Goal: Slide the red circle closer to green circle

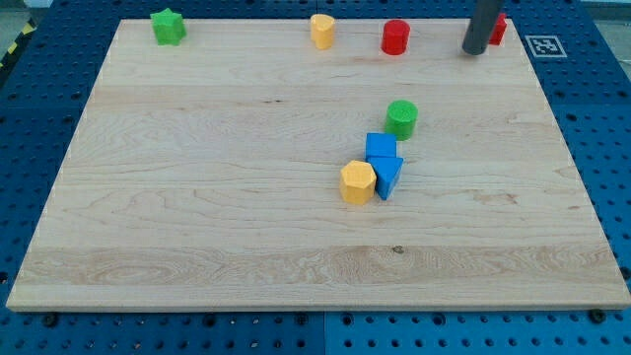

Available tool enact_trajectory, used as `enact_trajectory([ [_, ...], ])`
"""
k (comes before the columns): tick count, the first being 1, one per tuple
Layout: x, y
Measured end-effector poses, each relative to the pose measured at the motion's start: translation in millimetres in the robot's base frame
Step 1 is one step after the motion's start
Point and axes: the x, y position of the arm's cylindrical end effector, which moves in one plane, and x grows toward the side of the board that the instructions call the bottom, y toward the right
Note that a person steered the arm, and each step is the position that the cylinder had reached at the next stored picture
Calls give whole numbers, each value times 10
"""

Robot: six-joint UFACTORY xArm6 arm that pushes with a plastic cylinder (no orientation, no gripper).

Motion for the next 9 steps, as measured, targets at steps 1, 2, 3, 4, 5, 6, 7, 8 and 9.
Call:
enact_trajectory([
  [1, -26, -30],
  [2, -253, -32],
  [3, -477, -173],
  [4, -514, -480],
  [5, -474, -757],
  [6, -329, -904],
  [7, -165, -976],
  [8, -286, -996],
  [9, -356, -1087],
])
